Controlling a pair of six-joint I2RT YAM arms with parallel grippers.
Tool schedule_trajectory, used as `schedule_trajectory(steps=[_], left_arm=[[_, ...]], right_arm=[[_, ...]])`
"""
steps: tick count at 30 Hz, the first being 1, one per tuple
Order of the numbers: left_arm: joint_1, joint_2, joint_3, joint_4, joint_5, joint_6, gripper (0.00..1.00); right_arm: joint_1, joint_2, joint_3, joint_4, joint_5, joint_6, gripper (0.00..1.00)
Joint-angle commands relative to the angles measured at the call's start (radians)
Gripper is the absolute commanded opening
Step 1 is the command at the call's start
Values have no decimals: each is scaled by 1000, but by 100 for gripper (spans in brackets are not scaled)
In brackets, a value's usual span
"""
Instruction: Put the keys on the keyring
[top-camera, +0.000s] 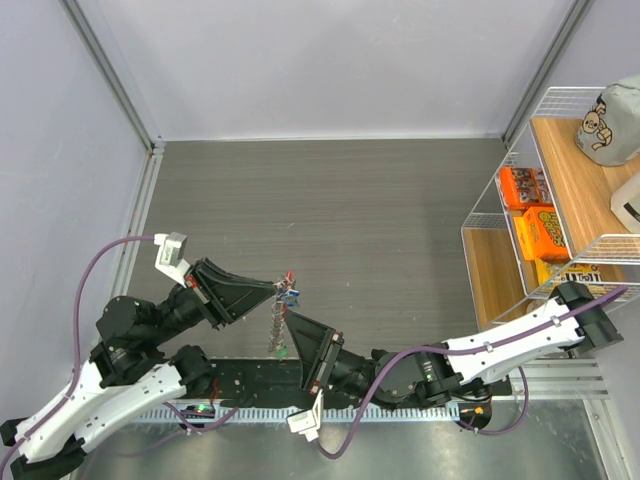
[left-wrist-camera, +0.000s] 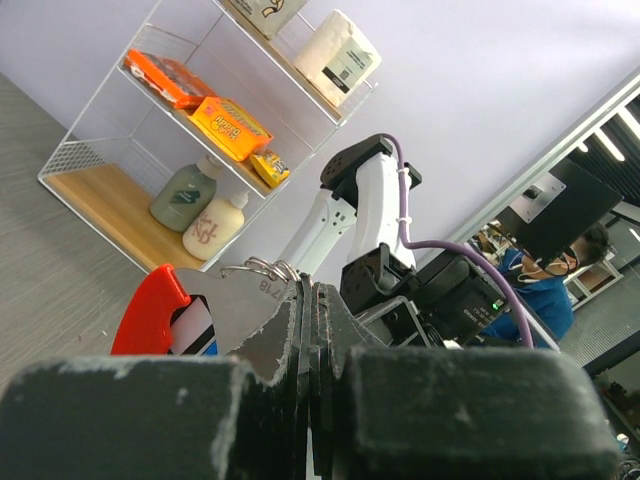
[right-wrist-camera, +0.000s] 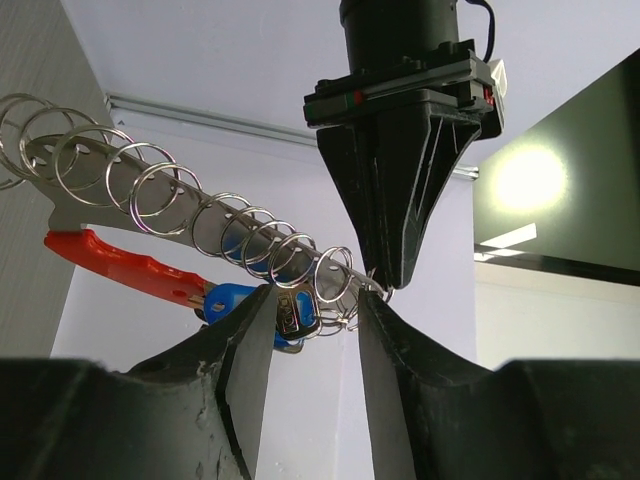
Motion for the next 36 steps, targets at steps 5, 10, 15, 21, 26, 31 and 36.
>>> schedule_trajectory(steps=[5,10,15,21,26,31,36], left_arm=[[1,-15,30,36,6,-19,0],[1,-23,23,36,8,-21,0],[1,-32,15,36,9,-21,0],[1,-33,16,36,12,-22,0],[1,-35,15,34,15,-22,0],[1,-35,13,36,19,-21,0],[1,-40,12,34,19,-21,0]], right_arm=[[-24,39,45,115,-20,-111,40],[-33,56,47,166,-31,-166,37],[-36,71,62,195,-40,-203,36],[-39,87,82,192,-43,-223,34],[-39,91,88,191,-43,-232,30],[-39,94,91,188,-36,-237,24],[-39,91,90,195,-36,-252,22]])
